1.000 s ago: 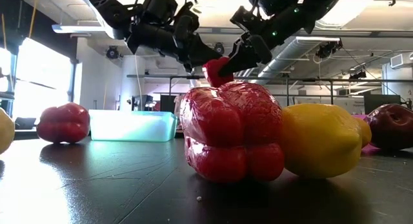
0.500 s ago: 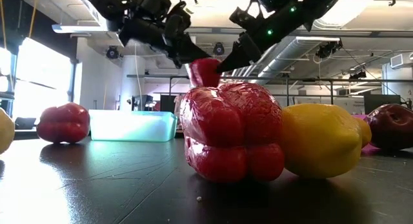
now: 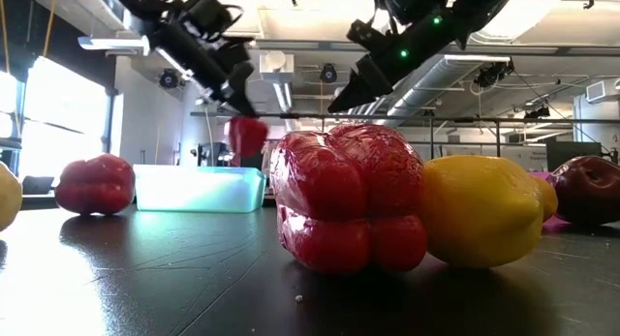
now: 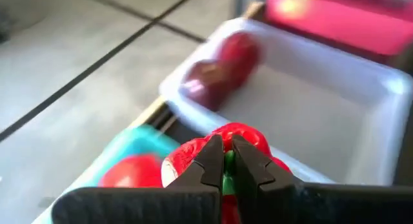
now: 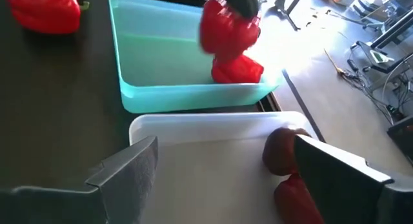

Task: Sort produce into baskets
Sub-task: Put the bell pepper into the green bin, then put the apple into the white bin

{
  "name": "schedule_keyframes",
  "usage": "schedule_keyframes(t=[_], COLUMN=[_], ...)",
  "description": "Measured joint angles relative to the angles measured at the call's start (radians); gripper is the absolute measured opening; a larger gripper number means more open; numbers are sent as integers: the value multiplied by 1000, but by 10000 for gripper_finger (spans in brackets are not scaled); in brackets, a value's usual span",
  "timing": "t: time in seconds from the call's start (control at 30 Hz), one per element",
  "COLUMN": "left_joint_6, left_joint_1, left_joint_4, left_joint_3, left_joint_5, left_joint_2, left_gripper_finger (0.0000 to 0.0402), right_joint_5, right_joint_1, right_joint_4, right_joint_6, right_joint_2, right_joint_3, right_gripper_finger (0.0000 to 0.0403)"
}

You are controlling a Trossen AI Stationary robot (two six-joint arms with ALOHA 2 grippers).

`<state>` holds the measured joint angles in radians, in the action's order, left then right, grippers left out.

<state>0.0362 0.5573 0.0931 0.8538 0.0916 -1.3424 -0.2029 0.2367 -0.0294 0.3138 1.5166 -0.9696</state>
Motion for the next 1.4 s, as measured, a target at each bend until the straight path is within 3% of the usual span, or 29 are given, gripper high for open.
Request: schedule_keyframes(t=[0.23, 0.4, 0.7, 1.0, 1.2, 1.4], left_joint_6=[-97, -130, -130, -103, -85, -65], left_joint_1=[162, 260, 347, 394, 394, 384], left_joint_4=[-150, -176, -194, -258, -250, -249], left_joint_3=[-161, -202, -222, -221, -221, -221], left_joint_5=[27, 26, -59, -61, -57, -54], left_joint_2=[115, 119, 26, -103, -117, -116], left_gripper_finger=[0, 0, 0, 1, 35, 104], right_joint_5=[2, 2, 4, 4, 4, 4], right_joint_1=[-1, -1, -1, -1, -1, -1], right_joint_4=[15, 9, 9, 10, 11, 11], right_joint_6=[-2, -3, -29, -45, -45, -45], right_joint_2=[0, 0, 0, 0, 0, 0], right_joint_3=[0, 0, 0, 0, 1, 2], right_gripper_finger=[348, 348, 348, 348, 348, 348])
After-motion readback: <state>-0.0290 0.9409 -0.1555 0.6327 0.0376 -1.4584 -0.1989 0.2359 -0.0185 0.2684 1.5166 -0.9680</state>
